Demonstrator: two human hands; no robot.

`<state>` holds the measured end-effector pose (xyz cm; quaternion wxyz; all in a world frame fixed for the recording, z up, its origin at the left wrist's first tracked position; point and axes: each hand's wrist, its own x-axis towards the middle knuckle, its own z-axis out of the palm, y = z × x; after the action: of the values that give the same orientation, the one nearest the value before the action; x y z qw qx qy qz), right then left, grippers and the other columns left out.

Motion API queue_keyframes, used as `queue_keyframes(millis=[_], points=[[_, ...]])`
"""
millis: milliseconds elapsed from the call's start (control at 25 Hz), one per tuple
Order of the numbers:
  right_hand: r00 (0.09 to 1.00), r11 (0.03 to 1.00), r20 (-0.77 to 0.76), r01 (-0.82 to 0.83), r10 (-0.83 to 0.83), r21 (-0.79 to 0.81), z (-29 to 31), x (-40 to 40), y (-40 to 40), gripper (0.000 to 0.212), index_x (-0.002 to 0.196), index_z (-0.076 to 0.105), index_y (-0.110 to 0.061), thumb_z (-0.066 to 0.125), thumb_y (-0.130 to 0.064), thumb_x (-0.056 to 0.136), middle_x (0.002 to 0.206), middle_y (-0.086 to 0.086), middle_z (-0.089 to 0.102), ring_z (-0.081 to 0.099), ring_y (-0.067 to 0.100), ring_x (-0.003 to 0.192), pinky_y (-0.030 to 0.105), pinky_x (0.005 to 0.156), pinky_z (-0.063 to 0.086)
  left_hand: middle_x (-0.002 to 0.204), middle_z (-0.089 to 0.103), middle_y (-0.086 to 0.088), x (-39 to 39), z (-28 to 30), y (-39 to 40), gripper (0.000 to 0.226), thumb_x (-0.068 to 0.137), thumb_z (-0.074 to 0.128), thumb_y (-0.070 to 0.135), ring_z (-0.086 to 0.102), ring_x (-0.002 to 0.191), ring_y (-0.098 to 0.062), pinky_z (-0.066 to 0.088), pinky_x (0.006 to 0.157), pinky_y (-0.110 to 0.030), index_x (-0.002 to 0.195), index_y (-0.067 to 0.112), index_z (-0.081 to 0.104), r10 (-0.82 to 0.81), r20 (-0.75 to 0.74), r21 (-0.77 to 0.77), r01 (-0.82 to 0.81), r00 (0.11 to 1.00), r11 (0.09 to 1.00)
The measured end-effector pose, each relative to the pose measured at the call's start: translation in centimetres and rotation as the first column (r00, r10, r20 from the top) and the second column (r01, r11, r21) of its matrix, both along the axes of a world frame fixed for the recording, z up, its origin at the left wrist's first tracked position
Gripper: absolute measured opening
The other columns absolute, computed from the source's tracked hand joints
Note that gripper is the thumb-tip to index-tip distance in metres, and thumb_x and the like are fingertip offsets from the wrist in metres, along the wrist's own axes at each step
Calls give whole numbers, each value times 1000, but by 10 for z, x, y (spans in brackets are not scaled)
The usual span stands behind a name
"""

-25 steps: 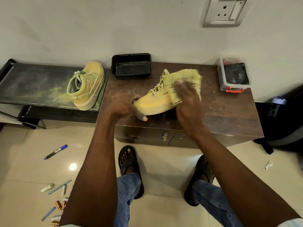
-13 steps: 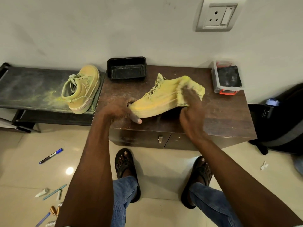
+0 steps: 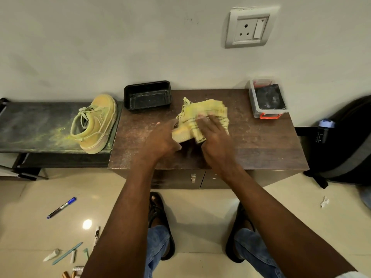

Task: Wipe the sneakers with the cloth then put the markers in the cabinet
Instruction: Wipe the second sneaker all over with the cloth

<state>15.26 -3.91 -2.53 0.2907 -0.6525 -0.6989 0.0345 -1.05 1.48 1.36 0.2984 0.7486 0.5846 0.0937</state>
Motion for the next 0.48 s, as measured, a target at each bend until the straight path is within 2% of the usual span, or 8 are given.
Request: queue_keyframes(millis=[80,160,240,280,320,360,440,480], points=[[915,947,-245,303,-321,-109,-5,29,6,64,136,50,-6,41,8,74,140,10,50,41,29,134,38,109,38,137,51,-1,-5,-1,2,70,77,70,9,46,119,-21,40,97,-33,140,24,44,30,-28,31,-30,999,999],[810,900,-391,392,-436,-191,0,28,2,64,134,53,-7,41,9,73,138,7,52,43,26,132,28,111,32,137,52,-3,-8,1,2,65,80,66,6,48,118,-21,41,99,-35,140,23,46,50,-27,62,-48,998,997],[945,987,-287,138,-155,-80,6,4,-7,69,134,53,-9,38,3,68,140,4,51,40,26,135,27,108,30,131,57,-4,-2,4,0,60,81,68,11,51,116,-23,38,104,-38,137,21,50,64,-37,87,-61,997,994],[988,999,-152,-27,20,-41,3,-4,-11,69,134,53,-10,37,0,69,140,3,51,39,25,136,29,105,31,126,60,-3,1,4,-1,56,81,70,16,53,113,-23,36,106,-39,134,20,53,66,-45,112,-61,997,992],[992,992,-27,-126,126,-2,0,-2,-10,67,135,53,-11,35,-2,70,141,3,51,39,26,136,30,103,33,121,64,-3,3,4,0,52,80,72,21,55,111,-23,35,107,-38,130,20,56,71,-45,138,-64,996,988],[991,991,0,-131,131,0,-2,5,-6,67,135,52,-11,35,-2,71,141,4,51,39,26,136,31,103,34,120,65,-3,5,4,-1,50,81,72,23,55,111,-22,37,104,-36,129,20,58,79,-39,153,-72,996,986],[946,983,-267,171,-184,-72,-7,31,3,63,134,53,-9,39,5,74,139,6,52,42,26,134,28,107,34,125,63,-5,5,4,-5,50,82,70,21,51,115,-22,39,95,-33,131,18,56,106,-32,172,-99,994,980],[838,930,-404,340,-367,-140,-6,40,3,58,132,55,-9,42,7,78,136,6,54,44,25,131,23,107,33,127,61,-6,6,4,-6,51,83,70,19,50,117,-23,39,94,-33,132,17,56,108,-38,175,-100,993,979]])
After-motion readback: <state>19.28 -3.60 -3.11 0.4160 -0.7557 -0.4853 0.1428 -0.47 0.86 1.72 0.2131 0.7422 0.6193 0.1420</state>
